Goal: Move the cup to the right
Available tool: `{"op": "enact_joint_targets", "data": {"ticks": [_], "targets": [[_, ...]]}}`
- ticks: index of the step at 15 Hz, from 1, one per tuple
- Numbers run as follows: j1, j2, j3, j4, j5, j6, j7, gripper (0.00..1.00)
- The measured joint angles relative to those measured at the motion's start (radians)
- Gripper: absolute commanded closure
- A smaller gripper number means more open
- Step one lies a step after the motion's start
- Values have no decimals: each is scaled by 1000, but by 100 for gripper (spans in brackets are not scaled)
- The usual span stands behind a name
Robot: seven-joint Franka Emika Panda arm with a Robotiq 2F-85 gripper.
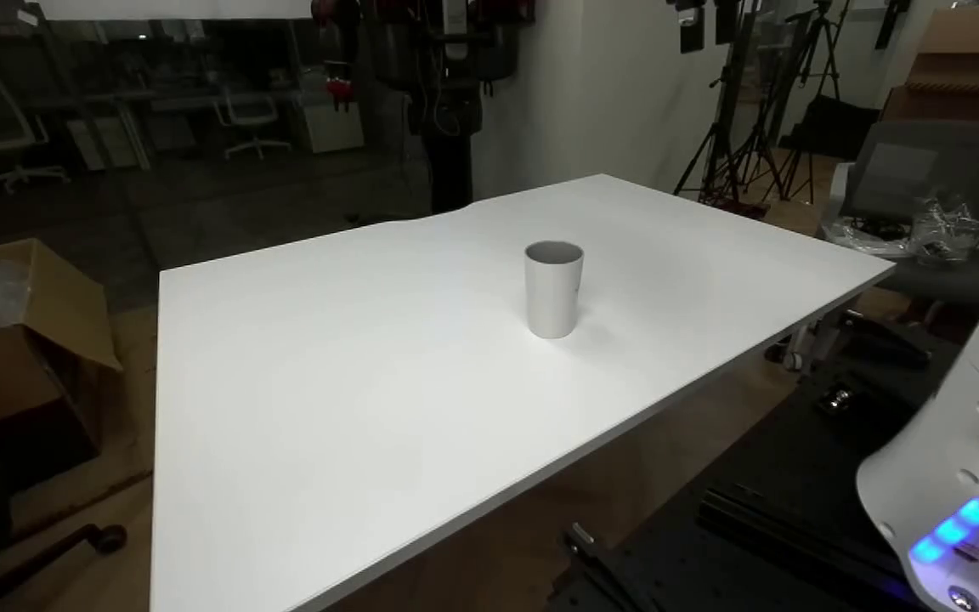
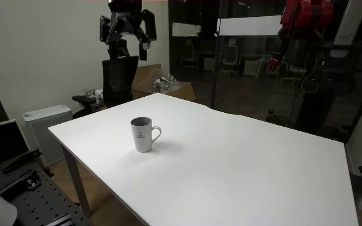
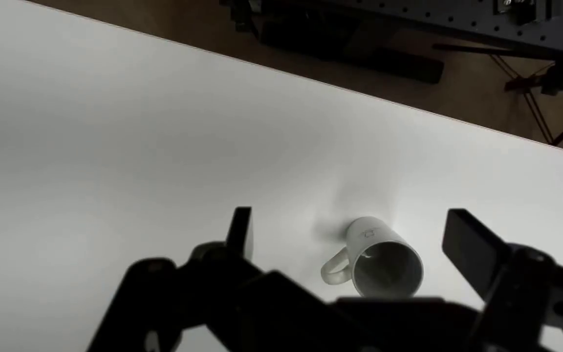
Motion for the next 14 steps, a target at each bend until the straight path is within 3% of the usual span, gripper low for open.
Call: {"op": "enact_joint_targets", "data": {"ticks": [10,14], "targets": [[0,1,0,-1,2,18,4,0],[-7,52,-4,4,35,266,86,0]]}}
